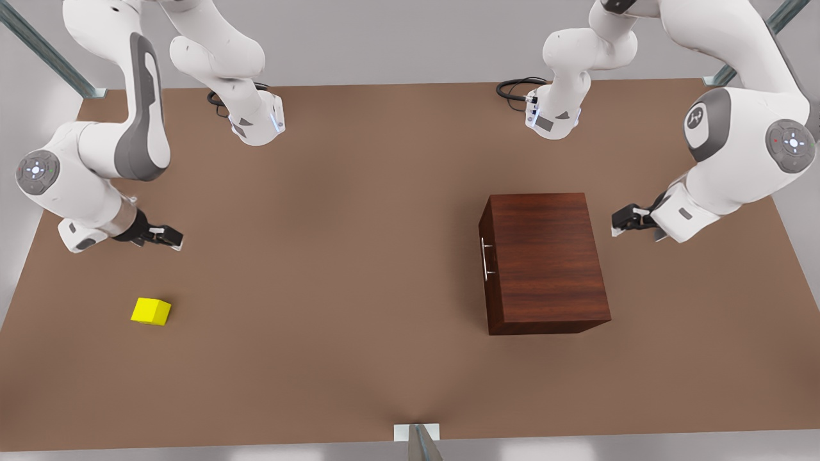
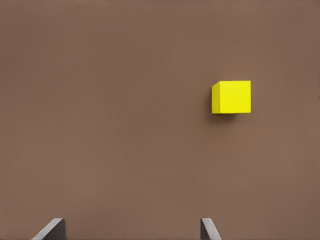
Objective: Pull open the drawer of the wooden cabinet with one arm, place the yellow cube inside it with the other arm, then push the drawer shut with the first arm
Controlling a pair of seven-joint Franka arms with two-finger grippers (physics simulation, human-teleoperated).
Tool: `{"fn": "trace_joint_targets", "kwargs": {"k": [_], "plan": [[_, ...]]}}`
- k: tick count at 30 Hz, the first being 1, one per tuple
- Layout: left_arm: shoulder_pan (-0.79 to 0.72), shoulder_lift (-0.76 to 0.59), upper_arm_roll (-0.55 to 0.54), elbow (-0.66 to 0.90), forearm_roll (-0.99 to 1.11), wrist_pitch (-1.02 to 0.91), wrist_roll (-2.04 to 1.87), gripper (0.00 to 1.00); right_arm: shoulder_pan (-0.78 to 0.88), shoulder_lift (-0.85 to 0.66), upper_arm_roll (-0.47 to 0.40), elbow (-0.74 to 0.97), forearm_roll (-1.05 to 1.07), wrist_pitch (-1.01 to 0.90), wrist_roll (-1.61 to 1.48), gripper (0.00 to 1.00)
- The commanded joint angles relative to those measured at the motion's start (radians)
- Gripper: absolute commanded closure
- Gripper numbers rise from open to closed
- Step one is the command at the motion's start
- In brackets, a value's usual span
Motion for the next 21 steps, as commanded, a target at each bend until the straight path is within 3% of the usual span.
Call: {"fn": "trace_joint_targets", "kwargs": {"k": [1,4,7,11,14,21], "plan": [[-0.004,-0.001,-0.001,-0.002,-0.004,0.038,0.001,0.0,0.006,0.004,0.0,0.004,0.002,0.069,0.088,0.0],[-0.152,0.025,0.0,-0.005,0.051,0.036,-0.059,0.0,0.004,0.004,0.001,0.006,0.002,0.069,0.088,0.0],[-0.369,0.102,0.0,0.03,0.105,0.047,-0.459,0.0,0.004,0.017,0.001,0.017,0.0,0.069,0.088,0.0],[-0.524,0.185,0.0,0.043,0.149,0.095,-0.675,0.0,0.029,0.056,0.004,0.058,-0.075,0.055,-0.014,0.0],[-0.545,0.245,0.0,0.033,0.198,0.156,-0.758,0.0,0.024,0.087,0.003,0.112,-0.069,0.044,-0.479,0.0],[-0.559,0.406,0.003,0.046,0.283,0.356,-0.815,0.0,0.024,0.204,0.0,0.247,-0.067,0.09,-1.137,0.0]]}}
